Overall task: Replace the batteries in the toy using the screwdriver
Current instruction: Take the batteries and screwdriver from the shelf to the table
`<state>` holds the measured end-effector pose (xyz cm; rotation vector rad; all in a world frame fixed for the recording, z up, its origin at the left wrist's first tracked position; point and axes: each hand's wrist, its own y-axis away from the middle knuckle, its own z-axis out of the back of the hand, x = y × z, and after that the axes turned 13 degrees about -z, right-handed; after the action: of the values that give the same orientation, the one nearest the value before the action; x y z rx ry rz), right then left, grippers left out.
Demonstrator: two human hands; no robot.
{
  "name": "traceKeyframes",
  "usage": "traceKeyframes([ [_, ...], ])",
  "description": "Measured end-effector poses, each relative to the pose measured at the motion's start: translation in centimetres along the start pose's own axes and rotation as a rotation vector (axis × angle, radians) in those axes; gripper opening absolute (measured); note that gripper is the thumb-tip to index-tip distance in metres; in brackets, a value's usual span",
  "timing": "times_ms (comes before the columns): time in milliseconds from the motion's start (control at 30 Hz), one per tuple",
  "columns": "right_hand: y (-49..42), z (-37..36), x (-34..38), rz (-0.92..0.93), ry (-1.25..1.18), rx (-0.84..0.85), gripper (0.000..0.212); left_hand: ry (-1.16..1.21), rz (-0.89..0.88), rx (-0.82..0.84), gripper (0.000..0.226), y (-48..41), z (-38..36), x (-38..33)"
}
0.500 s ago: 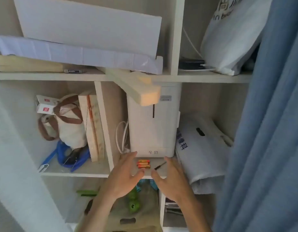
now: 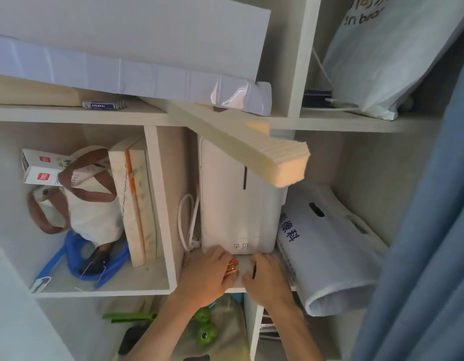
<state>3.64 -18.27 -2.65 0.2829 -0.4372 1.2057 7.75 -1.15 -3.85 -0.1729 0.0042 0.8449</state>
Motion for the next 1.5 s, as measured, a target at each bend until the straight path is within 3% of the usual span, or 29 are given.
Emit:
traceKeyframes([
  [33,-0.2,0.0,-0.1,-0.018,0.004,-0.011,0.007,-0.019,0.010,0.006,0.052,-0.1,0.0,0.0],
  [100,-0.3,0.0,-0.3,-0.040,-0.001,-0.034,0.030,-0.065,0.011,0.013,0.048,-0.2,0.0,-0.1],
  [167,-0.4,0.1,-0.4,-0.048,-0.008,-0.032,0.039,-0.114,0.016,0.014,0.048,-0.1,-0.2,-0.3],
  [267,-0.3,0.1,-0.8,-0.082,-0.043,-0.018,0.031,-0.141,0.012,-0.002,0.048,0.0,-0.6,-0.4],
  [567,0.7,0.9,-1.3,-0.018,-0.232,0.007,0.038,-0.152,-0.028,0.014,0.028,-0.1,-0.8,-0.2],
  [767,1.6,2.3,-2.0,0.022,-0.403,0.061,0.015,0.162,0.064,-0.068,0.019,2.1,1.6,-1.1],
  [867,2.3,3.6,-1.9,0.070,-0.468,0.138,0.018,0.293,0.122,-0.107,0.022,4.6,3.5,-2.1],
  [1000,3.1,4.2,-1.0,0.232,-0.527,0.259,0.024,0.413,0.253,-0.174,0.028,9.9,6.3,-3.1],
  [1133,5.7,4.1,2.0,0.371,-0.567,0.407,0.044,0.367,0.428,-0.305,0.025,17.5,8.2,-3.5],
  [1267,10.4,2.9,7.2,0.537,-0.594,0.500,0.029,0.342,0.614,-0.404,0.015,27.1,9.4,-3.5],
  [1400,16.4,0.3,13.3,0.707,-0.532,0.563,0.037,0.310,0.800,-0.461,0.008,37.4,10.5,-3.7],
  [1500,21.8,-2.2,18.0,0.850,-0.492,0.592,0.040,0.274,0.927,-0.518,0.018,45.8,11.6,-4.2],
])
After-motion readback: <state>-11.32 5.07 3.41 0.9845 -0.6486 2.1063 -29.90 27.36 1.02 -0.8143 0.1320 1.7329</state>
